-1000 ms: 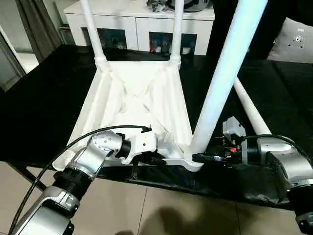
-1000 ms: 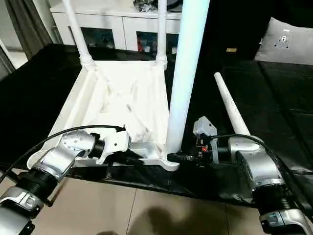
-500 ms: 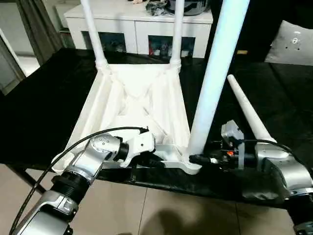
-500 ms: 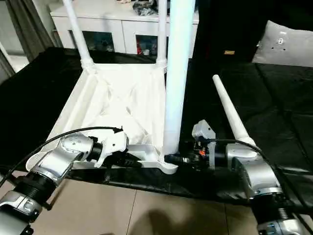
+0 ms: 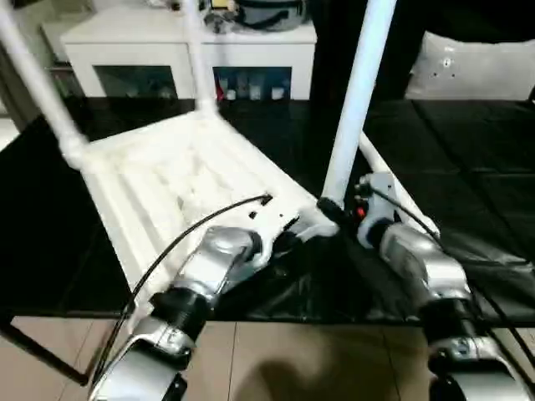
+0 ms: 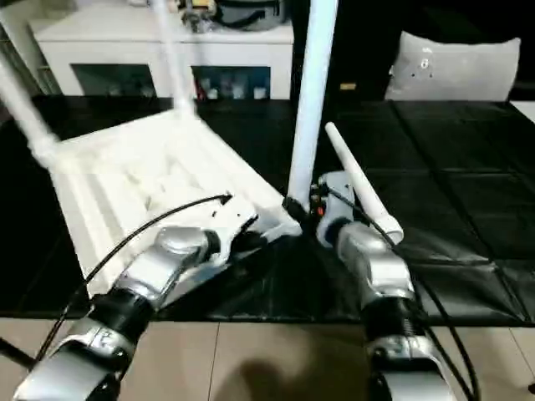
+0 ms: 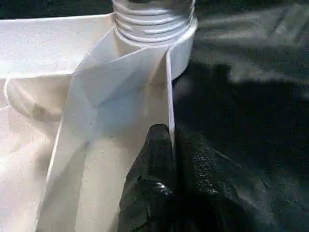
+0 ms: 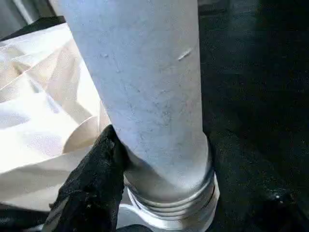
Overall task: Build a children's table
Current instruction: Rotate leg to tighten
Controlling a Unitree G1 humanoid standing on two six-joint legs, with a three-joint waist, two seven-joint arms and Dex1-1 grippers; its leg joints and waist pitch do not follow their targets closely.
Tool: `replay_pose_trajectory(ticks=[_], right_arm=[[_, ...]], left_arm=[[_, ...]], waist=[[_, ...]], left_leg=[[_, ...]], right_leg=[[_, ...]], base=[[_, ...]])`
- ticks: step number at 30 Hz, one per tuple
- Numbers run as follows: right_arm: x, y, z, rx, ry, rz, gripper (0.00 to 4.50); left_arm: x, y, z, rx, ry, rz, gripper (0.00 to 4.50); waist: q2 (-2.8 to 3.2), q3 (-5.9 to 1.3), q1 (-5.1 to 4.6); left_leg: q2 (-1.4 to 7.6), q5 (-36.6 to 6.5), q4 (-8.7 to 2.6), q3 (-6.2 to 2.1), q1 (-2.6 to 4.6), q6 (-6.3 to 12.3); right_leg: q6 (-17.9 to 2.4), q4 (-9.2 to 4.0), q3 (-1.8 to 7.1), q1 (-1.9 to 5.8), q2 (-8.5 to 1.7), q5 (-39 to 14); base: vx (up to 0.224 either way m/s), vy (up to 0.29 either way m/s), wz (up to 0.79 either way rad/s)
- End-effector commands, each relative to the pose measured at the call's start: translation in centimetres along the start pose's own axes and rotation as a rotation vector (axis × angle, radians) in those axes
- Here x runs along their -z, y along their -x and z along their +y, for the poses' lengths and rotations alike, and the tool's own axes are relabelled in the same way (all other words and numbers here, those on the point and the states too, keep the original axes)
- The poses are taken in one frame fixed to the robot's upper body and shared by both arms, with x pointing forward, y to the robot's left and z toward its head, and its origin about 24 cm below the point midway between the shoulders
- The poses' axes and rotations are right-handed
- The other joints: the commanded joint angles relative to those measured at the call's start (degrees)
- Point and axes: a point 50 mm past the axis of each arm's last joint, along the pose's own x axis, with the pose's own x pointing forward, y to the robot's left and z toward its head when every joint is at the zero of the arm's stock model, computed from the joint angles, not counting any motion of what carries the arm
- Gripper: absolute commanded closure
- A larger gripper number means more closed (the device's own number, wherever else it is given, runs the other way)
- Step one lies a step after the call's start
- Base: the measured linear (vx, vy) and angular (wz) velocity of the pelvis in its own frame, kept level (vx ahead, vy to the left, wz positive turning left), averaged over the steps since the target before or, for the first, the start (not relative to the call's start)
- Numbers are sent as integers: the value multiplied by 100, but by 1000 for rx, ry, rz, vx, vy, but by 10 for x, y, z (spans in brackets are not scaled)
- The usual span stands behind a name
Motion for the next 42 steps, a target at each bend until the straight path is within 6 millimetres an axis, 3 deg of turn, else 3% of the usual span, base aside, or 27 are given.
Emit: replay_pose_trajectory(ticks=[1,5,9,11,14,15,21,24,29,35,42], right_arm=[[29,-2,5,-3,-73,91,182],[23,4,3,-30,-36,37,140],[14,17,-11,-71,36,-16,108],[9,25,-19,-109,84,-32,95],[2,38,-27,-203,170,-27,79],[1,40,-27,-217,181,-24,54],[-11,59,-29,-420,291,20,4],[-16,66,-28,-529,383,60,4],[-18,71,-22,-680,422,95,4],[-17,71,-16,-743,416,115,51],[-13,69,-13,-793,370,135,116]], left_arm=[[-14,-4,-8,51,-56,-75,450],[-5,3,-4,71,-116,-47,450],[7,10,2,89,-171,1,450],[12,13,4,120,-193,15,450],[19,19,6,176,-227,33,450],[20,20,6,186,-234,34,450],[28,33,6,318,-319,54,450],[33,40,8,399,-384,85,450],[37,48,9,481,-449,124,450],[39,49,6,527,-472,134,450],[40,49,5,556,-481,135,450]], waist=[[-93,-234,59],[-78,-271,89],[-72,-321,216],[-83,-297,262],[-81,-282,351],[-90,-278,375],[-104,-273,473],[-127,-268,492],[-117,-275,526],[-126,-293,621],[-132,-297,627]], left_leg=[[405,-1119,-415,-240,-85,336],[455,-671,-411,-234,-117,469],[469,-75,-363,-217,-168,709],[464,-189,-352,-186,-156,775],[470,-364,-371,-182,-140,713],[482,-390,-374,-184,-136,687],[493,-460,-379,-171,-113,644],[486,-475,-380,-168,-128,664],[512,-441,-374,-169,-122,722],[538,-281,-372,-171,-108,673],[533,-247,-368,-172,-118,664]], right_leg=[[-85,-573,469,217,-621,-2305],[-365,-436,531,239,-627,-1525],[-629,-279,559,252,-632,-664],[-576,-311,562,228,-626,-814],[-481,-349,557,213,-612,-1189],[-453,-343,568,211,-615,-1224],[-401,-350,574,190,-607,-1364],[-375,-346,569,197,-601,-1399],[-458,-312,570,182,-599,-1253],[-546,-271,592,182,-626,-1077],[-522,-266,583,192,-622,-1070]], base=[[0,0,0],[0,0,0],[0,0,0],[0,0,0],[0,0,0],[0,0,0],[0,0,0],[0,0,0],[0,0,0],[0,0,0],[0,0,0]])
